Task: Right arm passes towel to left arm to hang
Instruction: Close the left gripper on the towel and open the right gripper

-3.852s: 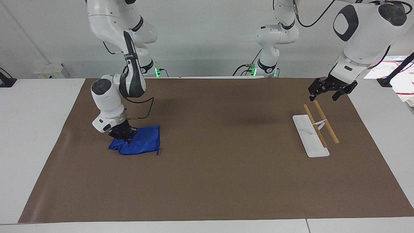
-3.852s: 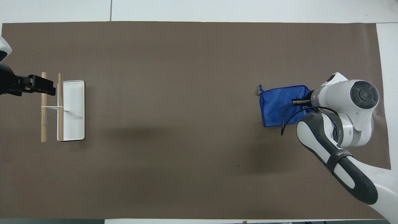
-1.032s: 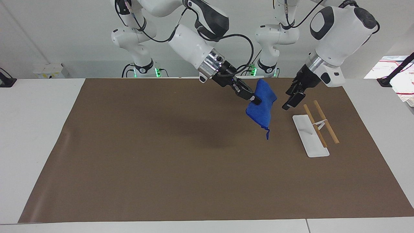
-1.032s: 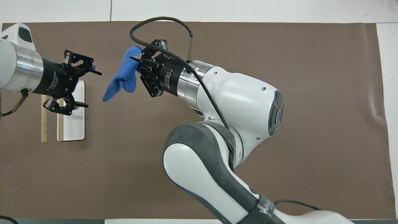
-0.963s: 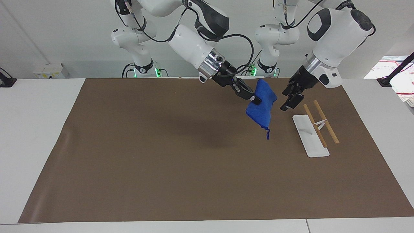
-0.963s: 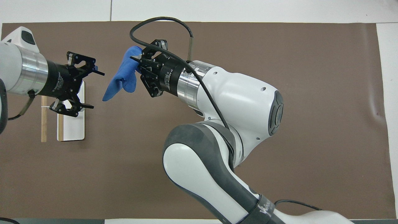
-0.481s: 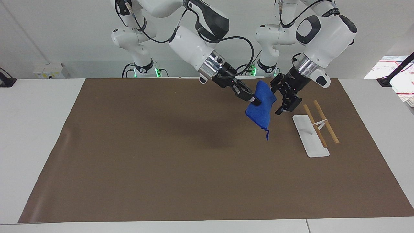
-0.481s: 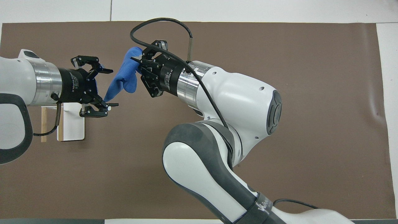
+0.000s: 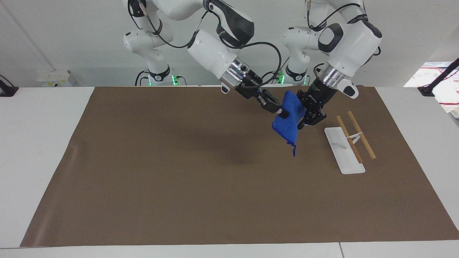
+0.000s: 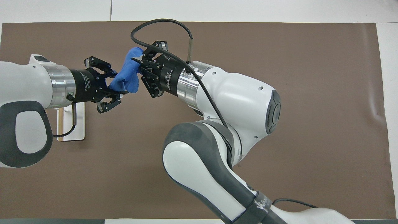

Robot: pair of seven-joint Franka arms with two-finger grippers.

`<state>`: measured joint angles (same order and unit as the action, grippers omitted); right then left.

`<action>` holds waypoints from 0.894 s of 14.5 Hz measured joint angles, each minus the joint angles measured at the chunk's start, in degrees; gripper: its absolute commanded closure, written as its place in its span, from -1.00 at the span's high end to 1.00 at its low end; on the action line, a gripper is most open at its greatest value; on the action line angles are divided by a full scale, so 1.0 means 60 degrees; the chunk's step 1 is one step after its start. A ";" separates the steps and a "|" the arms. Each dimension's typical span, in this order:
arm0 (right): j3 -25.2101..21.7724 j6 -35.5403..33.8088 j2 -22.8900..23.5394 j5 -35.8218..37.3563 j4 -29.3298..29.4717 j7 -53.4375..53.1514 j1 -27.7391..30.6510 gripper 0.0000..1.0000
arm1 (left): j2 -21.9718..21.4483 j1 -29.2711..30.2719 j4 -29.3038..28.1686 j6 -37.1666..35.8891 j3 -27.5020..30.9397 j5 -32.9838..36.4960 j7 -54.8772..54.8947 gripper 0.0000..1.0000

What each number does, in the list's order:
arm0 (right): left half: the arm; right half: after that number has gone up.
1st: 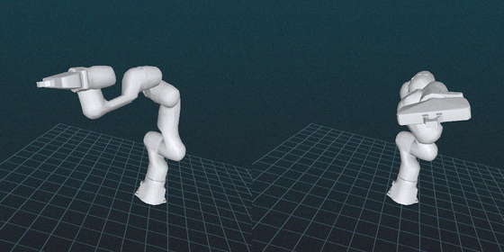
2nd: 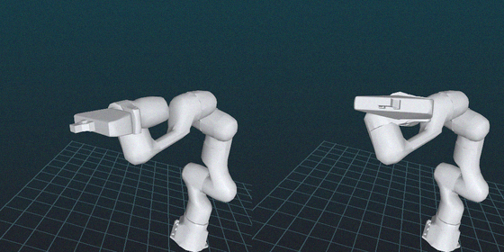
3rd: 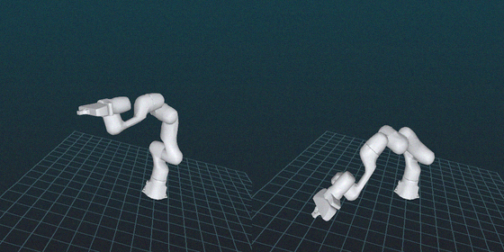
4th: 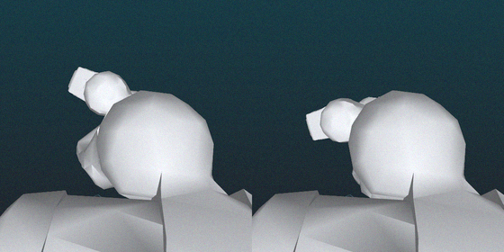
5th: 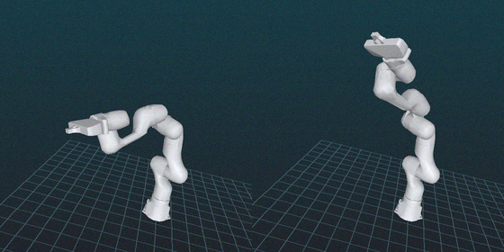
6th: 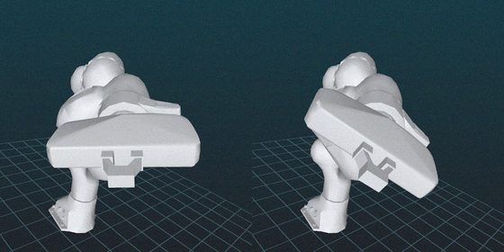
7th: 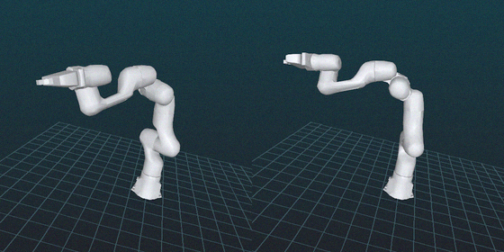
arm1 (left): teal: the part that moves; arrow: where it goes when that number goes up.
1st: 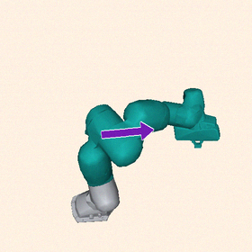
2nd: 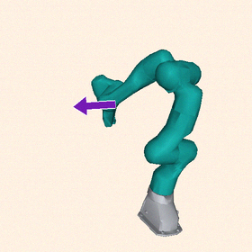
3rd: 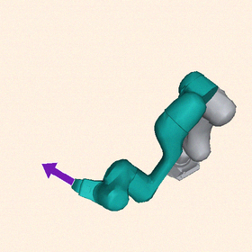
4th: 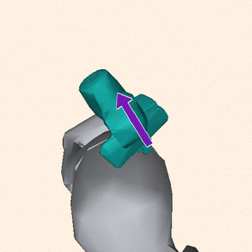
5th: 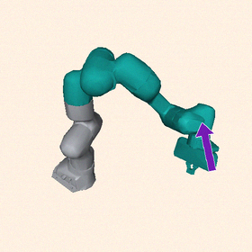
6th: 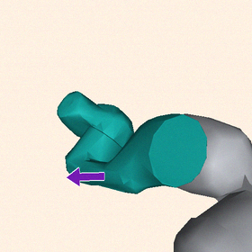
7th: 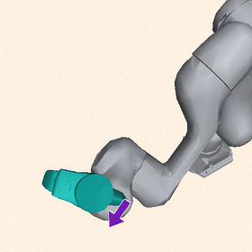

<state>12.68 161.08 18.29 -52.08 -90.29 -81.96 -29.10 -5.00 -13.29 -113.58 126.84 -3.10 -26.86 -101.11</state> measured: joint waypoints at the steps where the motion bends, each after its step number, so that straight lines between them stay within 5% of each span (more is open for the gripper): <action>1: 0.0000 0.0000 0.0000 0.0000 0.0000 0.0000 0.0000 -1.00 | 0.0000 0.0017 0.0000 0.0037 0.0015 0.0000 0.0027 -1.00; 7: -0.0005 0.0000 0.0000 0.0014 0.0000 0.0465 0.0002 -1.00 | 0.0000 0.0141 0.0030 0.0120 0.0104 0.0000 0.0683 -1.00; 8: -0.0016 0.0000 0.0001 0.0014 0.0000 0.0825 0.0010 -0.85 | 0.0000 0.0156 0.0037 0.0123 0.0112 0.0001 0.0779 -1.00; 9: -0.0032 0.0000 0.0002 0.0014 0.0000 0.1157 0.0020 0.49 | 0.0000 0.0168 0.0042 0.0128 0.0120 0.0002 0.0899 -1.00; 10: -0.0050 0.0000 0.0003 0.0014 0.0000 0.1444 0.0031 0.99 | 0.0000 0.0190 0.0044 0.0139 0.0133 0.0003 0.1077 -1.00; 13: -0.0215 0.0000 0.0008 0.0563 -0.0067 0.2398 0.0095 1.00 | 0.0007 0.0536 0.0044 0.0287 0.0163 0.0181 0.1624 -1.00</action>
<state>11.39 161.08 18.34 -48.70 -90.69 -67.57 -28.53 -4.95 -10.08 -113.32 128.56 -2.12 -25.78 -91.37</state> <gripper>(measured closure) 0.749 0.978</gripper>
